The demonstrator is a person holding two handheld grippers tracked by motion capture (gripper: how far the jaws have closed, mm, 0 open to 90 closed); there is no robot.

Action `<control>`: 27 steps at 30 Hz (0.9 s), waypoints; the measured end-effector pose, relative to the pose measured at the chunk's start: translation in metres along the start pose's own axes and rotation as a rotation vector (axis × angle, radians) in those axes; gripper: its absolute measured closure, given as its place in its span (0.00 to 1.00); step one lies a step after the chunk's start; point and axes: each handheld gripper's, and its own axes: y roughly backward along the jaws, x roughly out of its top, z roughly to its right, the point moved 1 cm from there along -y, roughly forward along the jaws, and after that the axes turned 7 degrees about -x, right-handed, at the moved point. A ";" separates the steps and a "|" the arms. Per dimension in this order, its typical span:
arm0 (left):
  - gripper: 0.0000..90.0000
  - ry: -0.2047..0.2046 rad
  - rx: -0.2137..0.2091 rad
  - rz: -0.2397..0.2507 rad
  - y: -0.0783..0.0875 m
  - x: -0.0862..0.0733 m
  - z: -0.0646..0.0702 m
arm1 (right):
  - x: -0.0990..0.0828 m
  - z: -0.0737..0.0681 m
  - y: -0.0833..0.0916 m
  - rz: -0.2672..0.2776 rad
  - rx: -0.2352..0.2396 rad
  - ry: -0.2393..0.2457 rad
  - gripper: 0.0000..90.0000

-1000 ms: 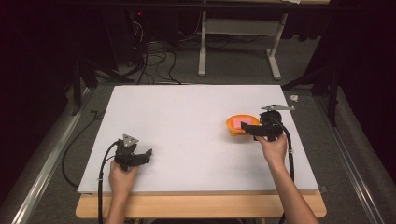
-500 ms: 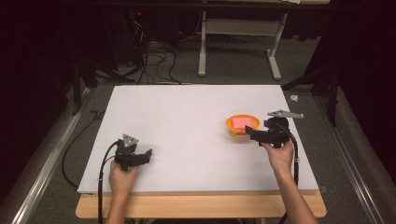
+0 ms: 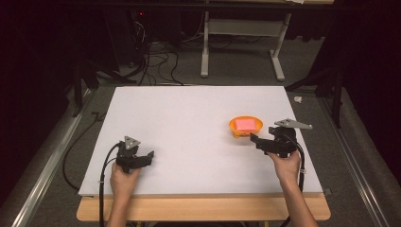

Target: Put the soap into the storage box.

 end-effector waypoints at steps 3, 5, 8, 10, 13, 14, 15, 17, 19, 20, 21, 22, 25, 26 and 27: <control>0.24 0.000 0.000 0.000 0.000 0.000 0.000 | -0.003 -0.001 0.002 0.006 0.003 0.006 0.20; 0.24 0.000 0.000 0.000 0.000 0.000 0.000 | -0.006 -0.001 0.003 0.009 0.006 0.003 0.20; 0.24 -0.001 0.001 0.000 0.000 0.000 0.000 | -0.011 -0.001 0.003 0.015 0.012 0.002 0.20; 0.24 -0.001 0.000 0.000 0.000 0.000 0.000 | -0.015 -0.002 0.003 0.012 0.015 -0.002 0.20; 0.24 -0.002 0.001 0.000 0.000 0.000 0.000 | -0.019 -0.002 0.002 0.012 0.019 -0.003 0.21; 0.24 -0.002 0.001 0.000 0.000 0.000 0.000 | -0.021 -0.002 0.002 0.011 0.021 -0.010 0.21; 0.24 -0.001 0.001 0.000 0.000 0.000 0.000 | -0.022 -0.002 0.002 0.013 0.023 -0.005 0.21; 0.24 -0.002 0.001 0.000 0.000 0.000 0.000 | -0.024 -0.003 0.002 0.012 0.041 -0.014 0.21; 0.24 -0.002 0.002 0.000 0.000 0.000 0.000 | -0.027 -0.005 0.001 0.007 0.048 -0.016 0.21; 0.24 -0.002 0.001 0.000 0.000 0.000 0.000 | -0.029 -0.006 0.000 0.007 0.053 -0.010 0.21; 0.24 -0.002 0.001 0.000 0.000 0.000 0.000 | -0.030 -0.006 -0.001 0.006 0.056 -0.013 0.21; 0.24 -0.001 0.001 0.000 0.000 0.000 0.000 | -0.032 -0.007 -0.002 0.007 0.062 -0.016 0.21; 0.24 -0.001 0.001 0.000 0.000 0.000 0.000 | -0.035 -0.008 -0.004 0.004 0.072 -0.009 0.21; 0.24 -0.001 0.001 0.000 0.000 0.000 0.000 | -0.036 -0.009 -0.004 0.001 0.074 -0.009 0.21; 0.24 -0.001 0.001 0.000 0.000 0.000 0.000 | -0.037 -0.010 -0.005 0.000 0.079 -0.009 0.21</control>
